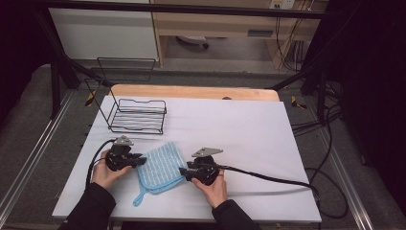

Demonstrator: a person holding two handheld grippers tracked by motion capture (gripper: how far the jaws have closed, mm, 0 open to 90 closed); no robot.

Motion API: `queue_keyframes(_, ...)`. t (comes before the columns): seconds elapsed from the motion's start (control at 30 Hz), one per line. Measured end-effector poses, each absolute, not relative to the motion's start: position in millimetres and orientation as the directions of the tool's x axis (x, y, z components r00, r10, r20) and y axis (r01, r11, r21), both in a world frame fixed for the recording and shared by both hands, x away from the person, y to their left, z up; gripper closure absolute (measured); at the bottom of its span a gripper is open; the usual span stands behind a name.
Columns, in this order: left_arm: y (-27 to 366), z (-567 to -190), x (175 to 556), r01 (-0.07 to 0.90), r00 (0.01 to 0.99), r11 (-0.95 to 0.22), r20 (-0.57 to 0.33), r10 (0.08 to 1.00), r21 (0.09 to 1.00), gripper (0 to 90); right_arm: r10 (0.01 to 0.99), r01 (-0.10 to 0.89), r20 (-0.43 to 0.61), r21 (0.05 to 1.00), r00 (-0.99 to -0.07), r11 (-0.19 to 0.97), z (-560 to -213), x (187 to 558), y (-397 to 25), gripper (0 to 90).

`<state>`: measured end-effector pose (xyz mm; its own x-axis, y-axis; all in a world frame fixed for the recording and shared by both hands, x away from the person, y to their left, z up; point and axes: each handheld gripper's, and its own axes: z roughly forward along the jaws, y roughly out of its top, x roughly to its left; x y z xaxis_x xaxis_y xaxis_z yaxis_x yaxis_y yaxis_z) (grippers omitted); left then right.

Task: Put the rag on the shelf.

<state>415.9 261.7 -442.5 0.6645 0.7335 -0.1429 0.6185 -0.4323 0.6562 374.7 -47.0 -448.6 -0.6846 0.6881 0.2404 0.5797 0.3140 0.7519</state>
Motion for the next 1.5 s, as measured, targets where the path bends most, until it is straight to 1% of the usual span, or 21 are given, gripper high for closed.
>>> queue_keyframes(0.13, 261.8, -442.5, 416.2, 0.619, 0.664, -0.432, -0.144, 0.734, 0.656, 73.4, 0.694, 0.590, 0.238, 0.740, -0.679, 0.323, -453.5, 372.6, -45.5, 59.6)
queue_keyframes(0.23, 261.7, -442.5, 416.1, 0.620, 0.663, -0.430, -0.145, 0.735, 0.656, 73.9, 0.698, 0.600, 0.247, 0.735, -0.672, 0.317, -454.7, 371.1, -44.6, 62.9)
queue_keyframes(0.37, 262.4, -442.4, 416.2, 0.630, 0.653, -0.411, -0.163, 0.740, 0.659, 77.0, 0.697, 0.636, 0.296, 0.714, -0.653, 0.293, -457.0, 371.5, -42.9, 71.9)
queue_keyframes(0.43, 263.4, -441.4, 416.1, 0.637, 0.647, -0.400, -0.174, 0.742, 0.659, 78.3, 0.690, 0.637, 0.302, 0.712, -0.658, 0.295, -455.9, 372.6, -43.4, 77.0)
queue_keyframes(0.47, 264.1, -440.5, 415.6, 0.641, 0.644, -0.395, -0.181, 0.744, 0.659, 78.3, 0.690, 0.637, 0.302, 0.712, -0.658, 0.295, -455.9, 372.6, -43.4, 77.0)
queue_keyframes(0.53, 265.3, -438.4, 413.7, 0.645, 0.639, -0.388, -0.186, 0.747, 0.658, 79.2, 0.675, 0.638, 0.314, 0.708, -0.667, 0.302, -450.2, 375.2, -45.8, 81.5)
queue_keyframes(0.63, 266.4, -435.7, 408.5, 0.656, 0.630, -0.373, -0.202, 0.750, 0.657, 79.4, 0.668, 0.641, 0.324, 0.707, -0.670, 0.299, -443.3, 377.6, -48.3, 82.3)
queue_keyframes(0.67, 266.7, -435.0, 405.0, 0.659, 0.627, -0.361, -0.217, 0.748, 0.659, 79.4, 0.659, 0.633, 0.325, 0.714, -0.678, 0.299, -434.2, 381.0, -52.2, 82.8)
queue_keyframes(0.83, 263.0, -428.5, 386.1, 0.656, 0.625, -0.328, -0.246, 0.741, 0.680, 79.4, 0.648, 0.622, 0.319, 0.719, -0.691, 0.310, -410.3, 391.0, -63.8, 83.4)
queue_keyframes(0.9, 260.3, -425.5, 376.9, 0.655, 0.617, -0.304, -0.258, 0.743, 0.691, 79.4, 0.647, 0.618, 0.312, 0.719, -0.695, 0.318, -407.2, 393.5, -65.8, 83.4)
queue_keyframes(0.93, 258.6, -424.6, 372.0, 0.656, 0.611, -0.290, -0.265, 0.746, 0.697, 79.0, 0.648, 0.603, 0.278, 0.716, -0.709, 0.352, -403.1, 399.1, -66.9, 83.5)
queue_keyframes(1.07, 252.6, -425.7, 353.8, 0.644, 0.588, -0.286, -0.219, 0.779, 0.709, 77.8, 0.636, 0.577, 0.242, 0.716, -0.732, 0.392, -401.4, 407.3, -62.2, 83.5)
queue_keyframes(1.1, 252.2, -426.7, 350.3, 0.644, 0.578, -0.285, -0.207, 0.789, 0.710, 77.1, 0.622, 0.556, 0.222, 0.719, -0.751, 0.416, -403.4, 415.3, -55.2, 83.3)
queue_keyframes(1.23, 254.6, -431.5, 342.6, 0.651, 0.554, -0.275, -0.196, 0.809, 0.707, 75.2, 0.600, 0.529, 0.192, 0.717, -0.776, 0.454, -411.2, 426.5, -43.6, 82.8)
queue_keyframes(1.27, 255.2, -432.9, 342.1, 0.655, 0.552, -0.275, -0.196, 0.810, 0.704, 74.0, 0.600, 0.524, 0.185, 0.717, -0.779, 0.459, -413.9, 429.0, -41.0, 82.5)
queue_keyframes(1.33, 255.8, -435.3, 342.9, 0.649, 0.557, -0.286, -0.184, 0.810, 0.705, 67.4, 0.613, 0.525, 0.170, 0.715, -0.772, 0.463, -425.7, 437.2, -33.1, 80.3)
queue_keyframes(1.37, 256.6, -435.5, 344.2, 0.636, 0.564, -0.298, -0.166, 0.809, 0.711, 67.4, 0.613, 0.525, 0.170, 0.715, -0.772, 0.463, -425.7, 437.2, -33.1, 80.3)
queue_keyframes(1.4, 257.8, -434.2, 345.1, 0.629, 0.570, -0.305, -0.157, 0.807, 0.716, 63.6, 0.619, 0.524, 0.165, 0.717, -0.768, 0.459, -430.5, 439.0, -31.3, 79.0)
queue_keyframes(1.43, 261.4, -429.1, 346.5, 0.607, 0.578, -0.305, -0.144, 0.803, 0.734, 57.6, 0.631, 0.512, 0.137, 0.724, -0.764, 0.462, -434.8, 438.2, -30.3, 71.6)
queue_keyframes(1.47, 261.4, -429.1, 346.5, 0.607, 0.578, -0.305, -0.144, 0.803, 0.734, 54.7, 0.635, 0.501, 0.120, 0.730, -0.763, 0.464, -435.2, 436.8, -30.2, 68.4)
queue_keyframes(1.5, 263.2, -426.4, 347.3, 0.596, 0.582, -0.304, -0.138, 0.802, 0.744, 54.7, 0.635, 0.501, 0.120, 0.730, -0.763, 0.464, -435.2, 436.8, -30.2, 68.4)
